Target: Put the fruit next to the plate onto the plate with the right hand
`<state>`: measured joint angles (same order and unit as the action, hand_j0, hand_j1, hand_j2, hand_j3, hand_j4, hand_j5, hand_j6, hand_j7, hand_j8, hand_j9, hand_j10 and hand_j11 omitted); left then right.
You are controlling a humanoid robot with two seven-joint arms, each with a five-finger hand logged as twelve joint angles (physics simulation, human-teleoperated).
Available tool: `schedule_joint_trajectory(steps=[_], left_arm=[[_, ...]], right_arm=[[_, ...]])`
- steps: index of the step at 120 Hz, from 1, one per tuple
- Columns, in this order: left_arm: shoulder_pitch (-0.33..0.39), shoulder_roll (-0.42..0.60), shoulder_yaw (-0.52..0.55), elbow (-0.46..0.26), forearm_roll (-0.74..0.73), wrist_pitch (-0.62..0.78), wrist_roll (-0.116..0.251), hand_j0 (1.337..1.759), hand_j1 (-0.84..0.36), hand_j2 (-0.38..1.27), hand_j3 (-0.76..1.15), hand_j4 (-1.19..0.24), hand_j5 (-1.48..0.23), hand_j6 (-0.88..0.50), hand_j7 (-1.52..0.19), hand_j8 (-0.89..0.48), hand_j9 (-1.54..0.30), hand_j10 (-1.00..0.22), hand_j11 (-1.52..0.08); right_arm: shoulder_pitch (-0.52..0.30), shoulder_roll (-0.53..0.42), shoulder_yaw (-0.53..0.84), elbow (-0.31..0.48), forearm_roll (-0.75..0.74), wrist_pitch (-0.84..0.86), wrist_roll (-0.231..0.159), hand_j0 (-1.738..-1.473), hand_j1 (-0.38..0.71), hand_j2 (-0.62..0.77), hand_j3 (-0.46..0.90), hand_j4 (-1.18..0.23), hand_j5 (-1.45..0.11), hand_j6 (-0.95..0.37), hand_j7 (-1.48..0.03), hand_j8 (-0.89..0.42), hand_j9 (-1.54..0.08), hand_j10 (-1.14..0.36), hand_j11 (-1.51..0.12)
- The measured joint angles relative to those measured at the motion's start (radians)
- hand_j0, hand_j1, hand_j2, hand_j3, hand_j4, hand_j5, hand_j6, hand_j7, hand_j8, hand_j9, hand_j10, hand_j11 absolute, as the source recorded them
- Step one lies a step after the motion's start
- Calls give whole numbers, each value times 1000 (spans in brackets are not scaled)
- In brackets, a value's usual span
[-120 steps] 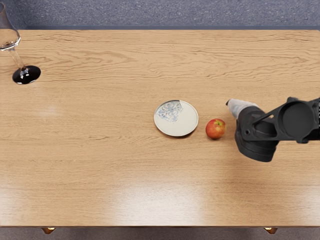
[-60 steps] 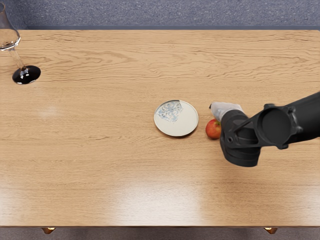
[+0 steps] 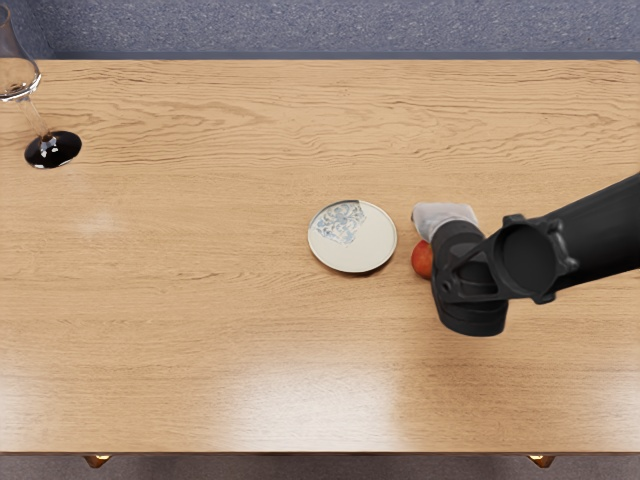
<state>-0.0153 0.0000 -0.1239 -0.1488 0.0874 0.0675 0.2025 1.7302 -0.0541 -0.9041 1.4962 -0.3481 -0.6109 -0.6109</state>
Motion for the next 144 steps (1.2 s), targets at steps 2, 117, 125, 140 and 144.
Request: schedule_joint_trajectory(steps=[2,117,125,140,144], left_arm=[[0,0,0,0,0,0,0,1658,349,0,0,0,0,-1,0,-1,0,0,0],[1,0,0,0,0,0,0,1658,349,0,0,0,0,-1,0,-1,0,0,0],[1,0,0,0,0,0,0,1658,349,0,0,0,0,-1,0,-1,0,0,0],[0,0,0,0,0,0,0,1658,349,0,0,0,0,-1,0,-1,0,0,0],[1,0,0,0,0,0,0,1658,349,0,0,0,0,-1,0,-1,0,0,0]], right_arm=[[0,1,-1,-1,0,0,0,-1658,-72,-46,0,-231,-300,-232,-300,-232,-300,-231,-300],[4,51,0,-3,10,0,-3,-1651,255,65,0,-623,-806,-415,-807,-384,-803,-625,-800],[16,50,2,-1,11,1,-2,-1652,254,132,0,-628,-821,-441,-817,-409,-818,-630,-816],[54,43,6,6,15,1,-1,-1654,252,191,1,-632,-838,-463,-828,-427,-833,-634,-832],[70,41,7,9,20,1,0,-1655,251,190,1,-630,-843,-457,-830,-423,-840,-632,-839]])
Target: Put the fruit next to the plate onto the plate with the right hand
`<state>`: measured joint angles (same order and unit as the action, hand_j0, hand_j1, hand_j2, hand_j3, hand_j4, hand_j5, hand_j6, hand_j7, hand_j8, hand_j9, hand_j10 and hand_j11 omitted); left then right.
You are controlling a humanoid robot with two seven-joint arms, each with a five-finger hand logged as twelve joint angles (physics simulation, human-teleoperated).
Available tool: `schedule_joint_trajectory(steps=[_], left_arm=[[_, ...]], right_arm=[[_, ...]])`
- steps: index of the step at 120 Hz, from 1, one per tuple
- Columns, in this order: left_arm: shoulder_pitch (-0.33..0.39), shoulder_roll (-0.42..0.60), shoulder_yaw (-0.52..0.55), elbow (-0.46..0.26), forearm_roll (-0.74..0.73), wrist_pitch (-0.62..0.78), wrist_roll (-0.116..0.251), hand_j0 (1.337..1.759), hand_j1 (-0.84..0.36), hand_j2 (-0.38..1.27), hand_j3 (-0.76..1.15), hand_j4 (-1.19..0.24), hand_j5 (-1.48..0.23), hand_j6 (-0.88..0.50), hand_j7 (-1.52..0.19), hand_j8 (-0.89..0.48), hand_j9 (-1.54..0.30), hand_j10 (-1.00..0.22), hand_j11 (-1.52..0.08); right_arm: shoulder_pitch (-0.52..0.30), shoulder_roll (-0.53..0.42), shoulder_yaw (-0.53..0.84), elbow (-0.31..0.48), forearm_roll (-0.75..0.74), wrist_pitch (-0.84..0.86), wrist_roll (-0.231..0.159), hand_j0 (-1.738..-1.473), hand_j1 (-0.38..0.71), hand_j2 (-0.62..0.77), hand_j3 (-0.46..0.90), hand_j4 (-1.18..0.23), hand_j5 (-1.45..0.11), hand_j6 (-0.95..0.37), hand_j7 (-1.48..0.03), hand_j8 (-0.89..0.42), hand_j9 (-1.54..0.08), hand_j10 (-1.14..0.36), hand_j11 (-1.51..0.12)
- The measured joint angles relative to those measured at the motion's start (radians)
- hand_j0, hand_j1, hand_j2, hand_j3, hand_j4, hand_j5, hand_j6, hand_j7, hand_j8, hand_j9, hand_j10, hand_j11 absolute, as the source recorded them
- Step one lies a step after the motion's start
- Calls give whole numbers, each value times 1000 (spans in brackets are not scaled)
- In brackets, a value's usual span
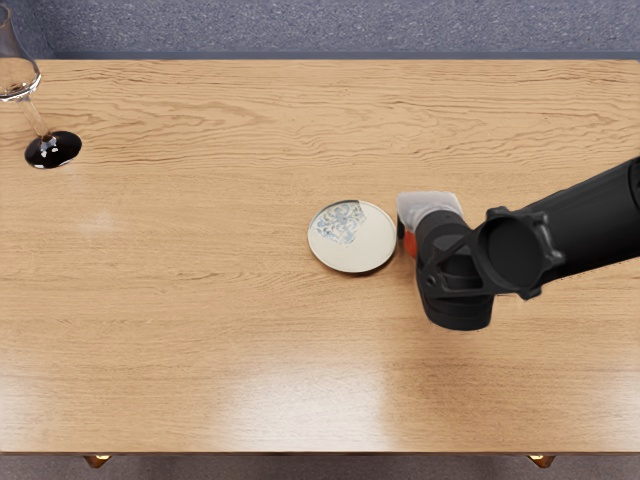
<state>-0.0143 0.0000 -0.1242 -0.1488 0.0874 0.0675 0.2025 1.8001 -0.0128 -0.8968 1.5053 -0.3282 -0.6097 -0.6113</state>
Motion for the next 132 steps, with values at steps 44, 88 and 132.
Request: schedule_joint_trajectory(steps=[44,88,132], left_arm=[[1,0,0,0,0,0,0,1658,349,0,0,0,0,-1,0,-1,0,0,0],[5,0,0,0,0,0,0,1658,349,0,0,0,0,-1,0,-1,0,0,0],[5,0,0,0,0,0,0,1658,349,0,0,0,0,-1,0,-1,0,0,0]], right_arm=[[145,5,66,24,67,1,1,-1658,265,215,1,-617,-875,-448,-837,-399,-867,-616,-870],[142,12,160,13,73,1,1,-1657,262,189,0,-623,-875,-442,-841,-395,-870,-615,-873],[18,13,170,-109,58,1,0,-1657,258,194,1,-629,-874,-445,-844,-399,-873,-616,-876]])
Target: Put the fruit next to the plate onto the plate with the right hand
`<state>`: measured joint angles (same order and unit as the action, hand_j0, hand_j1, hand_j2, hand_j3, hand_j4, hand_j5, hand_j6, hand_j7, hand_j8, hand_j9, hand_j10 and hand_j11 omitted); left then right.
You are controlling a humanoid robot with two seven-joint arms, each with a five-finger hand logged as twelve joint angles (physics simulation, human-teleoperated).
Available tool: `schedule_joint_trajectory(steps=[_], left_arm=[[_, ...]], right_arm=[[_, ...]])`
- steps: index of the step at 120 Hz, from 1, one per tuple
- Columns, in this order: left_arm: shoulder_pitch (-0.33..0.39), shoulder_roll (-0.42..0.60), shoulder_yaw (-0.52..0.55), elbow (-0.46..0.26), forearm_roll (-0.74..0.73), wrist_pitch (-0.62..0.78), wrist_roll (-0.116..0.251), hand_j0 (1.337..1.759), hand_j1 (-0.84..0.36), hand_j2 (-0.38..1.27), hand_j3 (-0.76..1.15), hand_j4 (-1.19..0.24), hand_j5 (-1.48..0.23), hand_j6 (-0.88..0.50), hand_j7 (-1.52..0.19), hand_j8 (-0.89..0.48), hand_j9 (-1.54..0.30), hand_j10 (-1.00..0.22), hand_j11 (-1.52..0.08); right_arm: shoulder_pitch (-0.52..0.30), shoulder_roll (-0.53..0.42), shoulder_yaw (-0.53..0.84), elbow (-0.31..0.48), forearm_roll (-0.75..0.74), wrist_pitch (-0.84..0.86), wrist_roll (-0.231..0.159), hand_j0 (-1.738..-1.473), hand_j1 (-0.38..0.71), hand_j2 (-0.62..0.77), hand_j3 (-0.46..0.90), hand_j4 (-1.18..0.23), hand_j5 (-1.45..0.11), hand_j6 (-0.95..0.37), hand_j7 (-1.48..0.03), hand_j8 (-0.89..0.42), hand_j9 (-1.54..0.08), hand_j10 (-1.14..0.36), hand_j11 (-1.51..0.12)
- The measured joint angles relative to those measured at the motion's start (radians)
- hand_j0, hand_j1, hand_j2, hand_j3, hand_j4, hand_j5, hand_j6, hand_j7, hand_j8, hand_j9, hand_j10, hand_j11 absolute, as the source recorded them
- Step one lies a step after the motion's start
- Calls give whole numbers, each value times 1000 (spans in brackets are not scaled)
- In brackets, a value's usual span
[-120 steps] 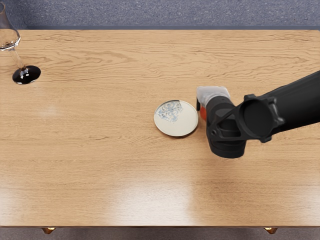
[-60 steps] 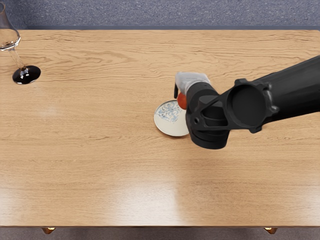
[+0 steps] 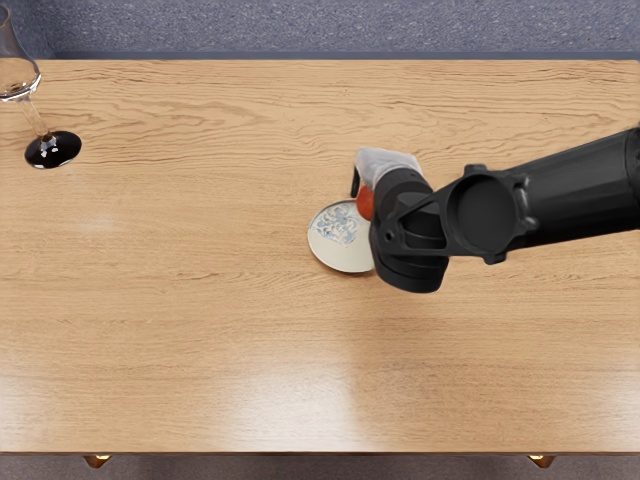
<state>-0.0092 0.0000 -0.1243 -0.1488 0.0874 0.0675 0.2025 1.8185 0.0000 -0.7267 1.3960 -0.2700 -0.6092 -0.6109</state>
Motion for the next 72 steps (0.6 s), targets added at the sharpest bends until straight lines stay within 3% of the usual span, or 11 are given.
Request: schedule_joint_trajectory(steps=[4,14,25,48,58,72], left_arm=[[0,0,0,0,0,0,0,1658,349,0,0,0,0,-1,0,-1,0,0,0],[0,0,0,0,0,0,0,1658,349,0,0,0,0,-1,0,-1,0,0,0],[0,0,0,0,0,0,0,1658,349,0,0,0,0,-1,0,-1,0,0,0],[1,0,0,0,0,0,0,1658,349,0,0,0,0,-1,0,-1,0,0,0],[5,0,0,0,0,0,0,1658,349,0,0,0,0,-1,0,-1,0,0,0],[5,0,0,0,0,0,0,1658,349,0,0,0,0,-1,0,-1,0,0,0]], right_arm=[[-8,0,0,-8,-2,0,0,-1658,256,196,1,-622,-864,-447,-834,-401,-863,-609,-865],[-16,0,1,-21,-7,-1,0,-1658,57,130,0,-417,-579,-301,-559,-271,-578,-409,-580],[-16,0,6,-27,-7,-1,0,-1658,-90,83,0,-266,-370,-193,-357,-173,-369,-261,-370],[-14,0,72,-16,-4,-2,0,-1658,-248,33,0,-105,-145,-76,-140,-68,-144,-102,-145],[-90,0,237,-19,-12,-2,0,-1658,-282,22,0,-70,-96,-51,-93,-46,-96,-68,-96],[-295,0,605,-57,-46,23,0,-1658,-311,13,0,-40,-54,-29,-52,-26,-54,-39,-54]])
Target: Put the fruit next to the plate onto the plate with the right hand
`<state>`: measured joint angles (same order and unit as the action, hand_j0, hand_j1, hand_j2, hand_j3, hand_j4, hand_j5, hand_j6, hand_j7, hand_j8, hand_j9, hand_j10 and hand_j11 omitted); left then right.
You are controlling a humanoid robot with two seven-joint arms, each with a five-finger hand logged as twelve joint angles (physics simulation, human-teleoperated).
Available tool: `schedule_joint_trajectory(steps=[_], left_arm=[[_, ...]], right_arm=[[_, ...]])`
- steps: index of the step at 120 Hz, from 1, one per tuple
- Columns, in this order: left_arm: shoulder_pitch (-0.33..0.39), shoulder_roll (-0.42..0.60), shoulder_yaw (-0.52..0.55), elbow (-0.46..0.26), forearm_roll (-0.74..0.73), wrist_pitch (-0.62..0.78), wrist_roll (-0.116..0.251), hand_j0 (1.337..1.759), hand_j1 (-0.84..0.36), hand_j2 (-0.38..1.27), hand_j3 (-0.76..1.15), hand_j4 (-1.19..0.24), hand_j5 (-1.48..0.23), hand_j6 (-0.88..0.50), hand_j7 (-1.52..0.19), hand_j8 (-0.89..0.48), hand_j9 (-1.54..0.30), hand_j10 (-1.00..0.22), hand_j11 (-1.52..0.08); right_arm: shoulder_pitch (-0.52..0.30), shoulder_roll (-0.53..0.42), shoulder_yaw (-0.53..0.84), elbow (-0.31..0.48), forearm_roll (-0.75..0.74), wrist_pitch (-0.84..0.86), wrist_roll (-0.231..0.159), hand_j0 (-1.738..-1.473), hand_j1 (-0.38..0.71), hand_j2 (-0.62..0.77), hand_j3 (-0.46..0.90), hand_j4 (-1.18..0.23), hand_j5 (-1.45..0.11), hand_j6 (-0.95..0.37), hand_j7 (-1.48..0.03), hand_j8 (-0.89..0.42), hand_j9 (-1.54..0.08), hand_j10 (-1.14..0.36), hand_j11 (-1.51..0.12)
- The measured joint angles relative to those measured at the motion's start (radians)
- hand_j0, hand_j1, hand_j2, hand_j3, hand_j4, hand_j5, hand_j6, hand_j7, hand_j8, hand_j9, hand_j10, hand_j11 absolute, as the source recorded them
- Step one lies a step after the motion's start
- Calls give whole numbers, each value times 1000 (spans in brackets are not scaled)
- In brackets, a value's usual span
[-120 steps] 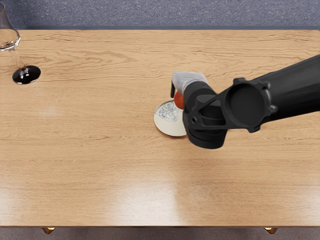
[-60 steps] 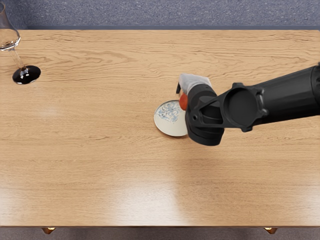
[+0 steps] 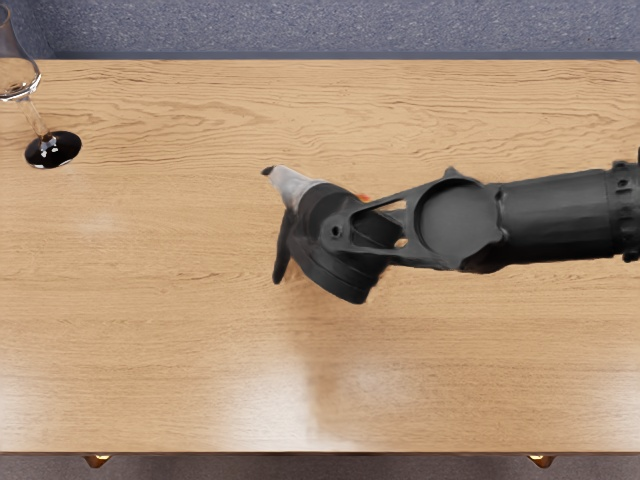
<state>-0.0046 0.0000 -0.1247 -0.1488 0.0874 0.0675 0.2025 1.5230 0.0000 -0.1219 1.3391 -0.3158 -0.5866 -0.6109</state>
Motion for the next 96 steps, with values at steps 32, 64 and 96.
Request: schedule_joint_trajectory(steps=[32,64,96], left_arm=[[-2,0,0,0,0,0,0,1658,349,0,0,0,0,-1,0,-1,0,0,0],[-2,0,0,0,0,0,0,1658,349,0,0,0,0,-1,0,-1,0,0,0],[-2,0,0,0,0,0,0,1658,349,0,0,0,0,-1,0,-1,0,0,0]], right_arm=[[-372,-121,668,-202,359,819,0,-1658,-339,4,0,-11,-15,-8,-14,-7,-15,-11,-15],[-523,-557,648,-176,779,1168,0,-1658,-346,1,0,-2,-4,-1,-4,-1,-4,-2,-4],[-580,-833,602,-138,888,1196,0,-1658,-348,1,0,0,-1,3,-1,3,-1,1,-1]])
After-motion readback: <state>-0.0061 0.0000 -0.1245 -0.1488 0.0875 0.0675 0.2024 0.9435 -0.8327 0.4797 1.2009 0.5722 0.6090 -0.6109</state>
